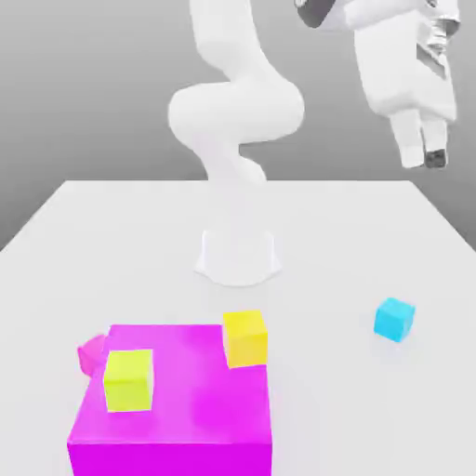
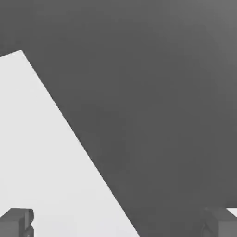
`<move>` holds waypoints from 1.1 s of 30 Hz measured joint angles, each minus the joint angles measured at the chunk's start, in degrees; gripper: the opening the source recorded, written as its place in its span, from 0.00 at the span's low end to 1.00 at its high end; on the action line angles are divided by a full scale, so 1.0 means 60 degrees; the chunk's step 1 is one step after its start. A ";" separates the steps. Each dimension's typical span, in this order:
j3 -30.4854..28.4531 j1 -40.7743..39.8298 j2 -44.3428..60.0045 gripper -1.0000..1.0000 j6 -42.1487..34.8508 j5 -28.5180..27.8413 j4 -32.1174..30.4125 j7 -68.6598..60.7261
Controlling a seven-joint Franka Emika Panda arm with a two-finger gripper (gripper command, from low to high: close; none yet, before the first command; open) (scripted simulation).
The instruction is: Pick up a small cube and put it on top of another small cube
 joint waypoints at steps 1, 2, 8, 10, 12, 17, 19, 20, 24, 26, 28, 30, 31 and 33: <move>0.0011 0.0236 0.0211 0.50 0.0157 0.0003 -0.0163 -0.0417; 0.0035 0.0460 0.0422 0.50 0.0313 0.0015 -0.0326 -0.0839; 0.0189 0.1803 0.1686 0.50 0.1254 0.0096 -0.1305 -0.3380; 0.0277 0.2222 0.2106 0.50 0.1567 0.0145 -0.1632 -0.4243; 0.0393 0.2616 0.2527 0.50 0.1881 0.0203 -0.1958 -0.5112; 0.0813 0.3502 0.3615 0.50 0.2701 0.0294 -0.2713 -0.7126; 0.0754 0.3738 0.4232 0.50 0.3193 0.0110 -0.2710 -0.7220; 0.0655 0.3730 0.4566 0.50 0.3463 0.0002 -0.2667 -0.7179; 0.0185 0.4038 0.5938 0.50 0.4589 -0.0401 -0.2438 -0.6920; 0.0080 0.4134 0.6244 0.00 0.4840 -0.0433 -0.2384 -0.6897; 0.0080 0.4133 0.6244 0.00 0.4830 -0.0435 -0.2384 -0.6896; 0.0080 0.4133 0.6243 0.00 0.4812 -0.0437 -0.2384 -0.6894; 0.0027 0.4182 0.6397 0.00 0.4944 -0.0450 -0.2357 -0.6885; 0.0116 0.4102 0.6081 0.00 0.4687 -0.0414 -0.2413 -0.6911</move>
